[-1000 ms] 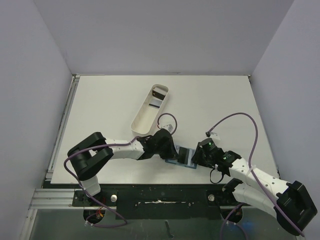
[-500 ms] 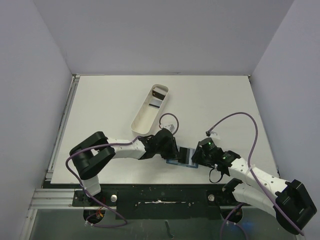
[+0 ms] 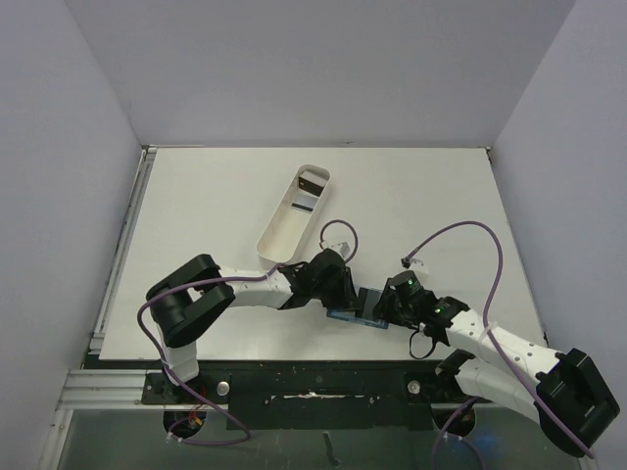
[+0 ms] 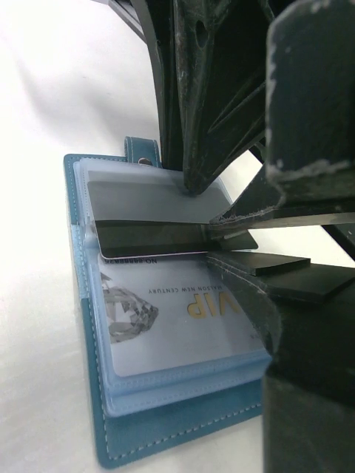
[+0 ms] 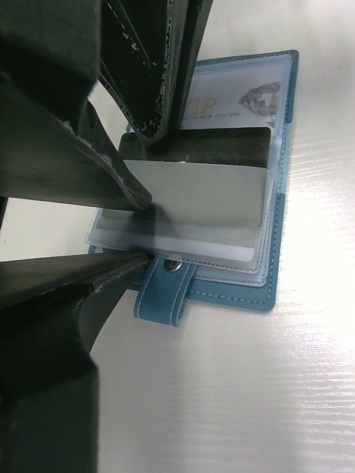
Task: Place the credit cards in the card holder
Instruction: Insert the credit card into the card holder.
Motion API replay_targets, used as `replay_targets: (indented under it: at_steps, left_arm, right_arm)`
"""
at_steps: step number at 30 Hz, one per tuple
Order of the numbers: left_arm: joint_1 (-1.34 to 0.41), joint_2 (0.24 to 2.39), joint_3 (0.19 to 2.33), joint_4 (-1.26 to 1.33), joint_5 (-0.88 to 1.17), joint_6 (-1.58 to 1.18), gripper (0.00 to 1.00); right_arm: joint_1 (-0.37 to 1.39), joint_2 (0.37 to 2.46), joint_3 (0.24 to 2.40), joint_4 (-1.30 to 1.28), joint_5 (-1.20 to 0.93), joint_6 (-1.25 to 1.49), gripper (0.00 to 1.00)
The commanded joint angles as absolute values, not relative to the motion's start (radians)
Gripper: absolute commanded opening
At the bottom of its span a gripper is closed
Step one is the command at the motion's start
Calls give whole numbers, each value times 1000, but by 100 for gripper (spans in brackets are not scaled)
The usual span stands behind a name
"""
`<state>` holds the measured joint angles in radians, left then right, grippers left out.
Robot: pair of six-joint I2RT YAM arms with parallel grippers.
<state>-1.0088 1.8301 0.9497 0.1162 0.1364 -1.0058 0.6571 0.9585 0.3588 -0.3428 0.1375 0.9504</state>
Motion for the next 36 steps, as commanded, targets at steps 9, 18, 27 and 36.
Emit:
replay_targets:
  at_steps: [9, 18, 27, 36]
  left_arm:
    - [-1023, 1801, 986, 163, 110, -966, 22]
    - [-1022, 1822, 1000, 185, 106, -956, 32]
    - [-1022, 1868, 1005, 214, 128, -953, 31]
    - [-1022, 1882, 1016, 269, 166, -960, 29]
  right_arm:
    - [667, 898, 453, -491, 274, 1000, 43]
    - [630, 940, 416, -440, 257, 1003, 52]
    - [617, 957, 349, -308, 168, 979, 45]
    - [627, 934, 322, -265, 132, 977, 38]
